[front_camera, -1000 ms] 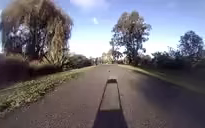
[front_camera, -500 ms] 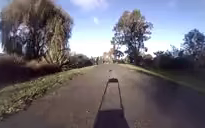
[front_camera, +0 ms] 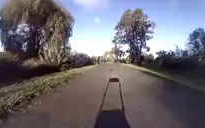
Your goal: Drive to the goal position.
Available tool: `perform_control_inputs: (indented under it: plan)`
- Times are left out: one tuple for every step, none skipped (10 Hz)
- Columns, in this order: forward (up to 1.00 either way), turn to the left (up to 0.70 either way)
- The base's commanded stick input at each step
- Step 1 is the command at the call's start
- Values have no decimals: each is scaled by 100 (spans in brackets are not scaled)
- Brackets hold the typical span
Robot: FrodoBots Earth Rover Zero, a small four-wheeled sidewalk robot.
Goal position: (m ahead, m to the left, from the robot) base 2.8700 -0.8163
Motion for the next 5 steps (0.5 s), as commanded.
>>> perform_control_inputs:
  plan:
    - [100, -23]
    - [100, -35]
    - [100, -37]
    - [100, -33]
    - [100, -29]
